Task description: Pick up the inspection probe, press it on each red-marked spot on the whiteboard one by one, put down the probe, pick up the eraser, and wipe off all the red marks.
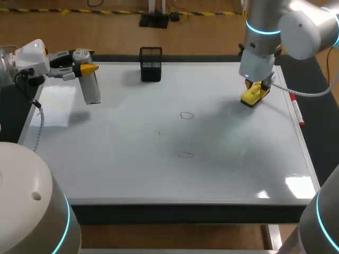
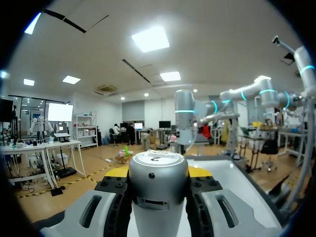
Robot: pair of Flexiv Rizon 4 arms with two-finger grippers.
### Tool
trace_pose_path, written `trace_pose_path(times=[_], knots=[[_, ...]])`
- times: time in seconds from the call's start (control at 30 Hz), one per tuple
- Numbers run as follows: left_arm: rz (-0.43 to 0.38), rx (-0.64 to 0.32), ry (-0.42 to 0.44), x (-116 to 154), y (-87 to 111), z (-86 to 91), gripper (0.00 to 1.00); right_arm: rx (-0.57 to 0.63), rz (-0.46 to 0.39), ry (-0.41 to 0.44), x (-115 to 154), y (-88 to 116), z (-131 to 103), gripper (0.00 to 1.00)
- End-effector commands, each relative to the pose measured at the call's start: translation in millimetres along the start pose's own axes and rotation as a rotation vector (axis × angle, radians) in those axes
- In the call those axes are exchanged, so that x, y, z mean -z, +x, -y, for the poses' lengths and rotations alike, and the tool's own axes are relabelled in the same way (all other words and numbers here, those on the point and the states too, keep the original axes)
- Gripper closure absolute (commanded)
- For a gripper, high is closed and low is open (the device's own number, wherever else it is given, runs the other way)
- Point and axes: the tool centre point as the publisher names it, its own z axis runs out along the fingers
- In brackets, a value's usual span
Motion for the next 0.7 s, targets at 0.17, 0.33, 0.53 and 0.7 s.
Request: trace_pose_path(times=[0.17,0.33,0.53,0.7], knots=[[0.001,0.001,-0.003,-0.3,0.2,1.6,1.0,0.002,-0.001,0.003,1.1,0.9,0.5,1.0],[0.001,0.001,-0.003,-0.3,0.2,1.6,1.0,0.002,-0.001,0.003,1.1,0.9,0.5,1.0],[-0.007,-0.014,-0.003,-9.1,8.6,4.3,1.0,0.002,-0.001,0.003,1.1,0.9,0.5,1.0],[-0.052,-0.043,0.009,-40.0,31.6,12.7,1.0,0.002,-0.001,0.003,1.1,0.9,0.5,1.0]])
